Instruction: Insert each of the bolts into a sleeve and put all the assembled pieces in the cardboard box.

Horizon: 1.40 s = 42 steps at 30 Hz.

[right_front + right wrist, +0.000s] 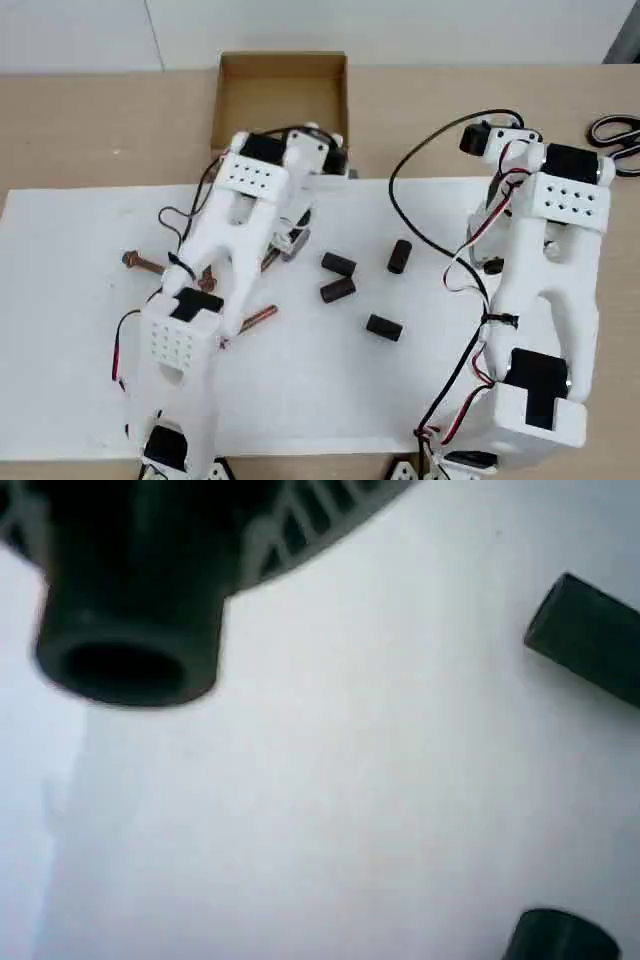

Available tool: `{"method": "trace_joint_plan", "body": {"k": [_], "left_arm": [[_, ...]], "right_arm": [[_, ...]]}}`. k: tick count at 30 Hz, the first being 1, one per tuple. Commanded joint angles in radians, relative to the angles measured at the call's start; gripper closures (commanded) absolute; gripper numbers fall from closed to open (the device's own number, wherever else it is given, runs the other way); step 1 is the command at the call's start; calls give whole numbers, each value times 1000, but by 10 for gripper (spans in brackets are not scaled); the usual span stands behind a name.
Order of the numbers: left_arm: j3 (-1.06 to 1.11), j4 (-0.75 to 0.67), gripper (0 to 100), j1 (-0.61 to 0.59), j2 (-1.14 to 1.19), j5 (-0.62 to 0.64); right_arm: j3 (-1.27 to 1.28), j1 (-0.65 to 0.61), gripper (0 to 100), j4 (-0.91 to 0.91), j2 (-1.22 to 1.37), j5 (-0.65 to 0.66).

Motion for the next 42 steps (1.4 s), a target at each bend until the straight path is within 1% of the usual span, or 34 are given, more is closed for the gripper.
{"method": "trace_joint_plan", "body": {"k": [1, 9, 14, 15, 21, 25, 29, 31, 38, 42], "left_arm": [[-10, -46, 900, -3, 5, -3], [-10, -71, 907, -2, 89, 0], [-12, -61, 994, -3, 87, 2], [-12, -58, 996, -2, 71, 2], [-12, -44, 995, 3, -104, 9], [-12, -29, 995, 5, -229, 107], [-12, 32, 995, 8, -342, 281], [1, 40, 995, 5, -404, 333], [22, 37, 995, 25, -744, 325], [111, 37, 995, 43, -924, 331]], "right_arm": [[-8, 4, 991, -10, -4, 9], [-8, 4, 991, -10, -4, 9], [-14, 2, 991, -10, -13, 9], [-14, 2, 991, -7, -18, 9], [-9, 2, 994, 13, -165, 9], [3, -12, 995, 24, -288, 11], [89, -47, 995, 28, -427, 11], [141, -56, 995, 28, -530, 9], [296, -59, 995, 22, -967, 14], [407, -58, 995, 19, -1159, 46]]}}
